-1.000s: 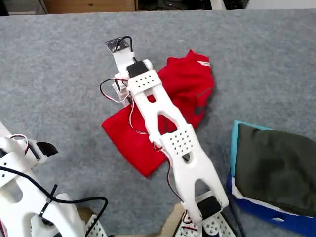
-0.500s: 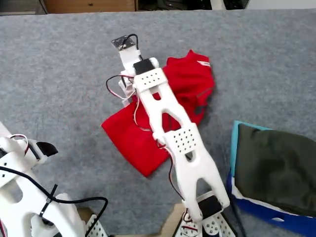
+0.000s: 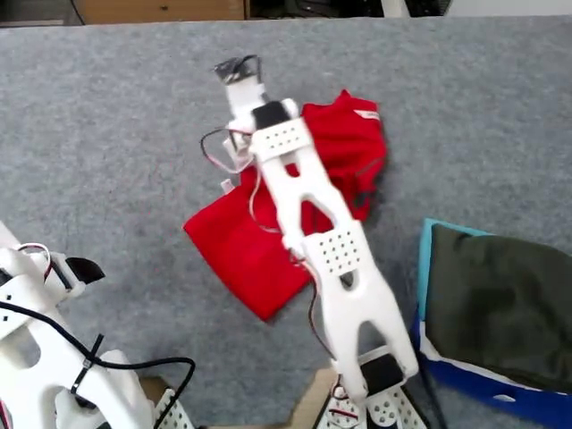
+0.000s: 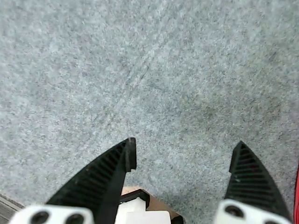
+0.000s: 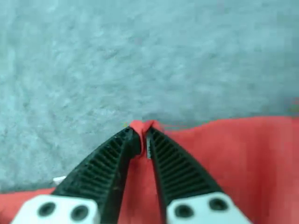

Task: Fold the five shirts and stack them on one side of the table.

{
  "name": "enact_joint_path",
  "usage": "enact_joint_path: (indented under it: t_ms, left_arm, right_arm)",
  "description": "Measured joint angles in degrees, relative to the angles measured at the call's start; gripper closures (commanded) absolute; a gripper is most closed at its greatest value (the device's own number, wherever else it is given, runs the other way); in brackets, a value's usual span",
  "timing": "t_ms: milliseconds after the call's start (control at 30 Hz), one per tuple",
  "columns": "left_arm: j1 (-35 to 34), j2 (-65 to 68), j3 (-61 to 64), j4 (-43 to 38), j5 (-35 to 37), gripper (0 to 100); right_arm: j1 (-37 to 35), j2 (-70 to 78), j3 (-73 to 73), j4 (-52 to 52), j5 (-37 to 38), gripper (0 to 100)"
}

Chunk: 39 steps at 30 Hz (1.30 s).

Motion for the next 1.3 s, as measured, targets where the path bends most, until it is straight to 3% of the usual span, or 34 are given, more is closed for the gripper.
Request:
enact_joint_path:
  t_ms: [100,267,400,533,667,867,933,1067,1300]
  left_arm:
    - [3.69,0.00,0.00,0.00,1.58,68]
    - [15.82,0.00,0.00,-1.05,12.13,68]
    - [28.84,0.00,0.00,-7.74,15.03,68]
    - [36.22,2.37,0.00,-17.58,15.38,68]
    - [40.18,10.20,-0.09,-23.56,18.20,68]
    - [45.63,25.41,-6.77,-23.91,19.87,69]
    - [47.12,29.10,-9.76,-22.95,19.69,74]
    - [47.74,34.29,-14.77,-22.51,15.82,83]
    - [47.74,42.90,-20.92,-24.18,14.24,83]
  right_arm:
    - [2.90,0.00,-4.31,0.09,-2.20,99.3]
    - [7.38,1.41,-5.54,-3.60,-6.86,99.3]
    - [9.23,5.27,-5.54,-6.15,-9.67,99.3]
    - [11.08,7.30,-6.59,-6.77,-13.54,99.3]
    - [13.54,8.88,-9.58,-6.77,-16.88,99.3]
    - [13.98,10.99,-12.92,-6.77,-17.05,99.3]
    - [13.98,11.34,-13.63,-6.77,-17.05,99.3]
    - [13.98,11.34,-13.71,-6.77,-17.05,99.3]
    - [13.98,11.34,-13.71,-6.77,-17.05,99.3]
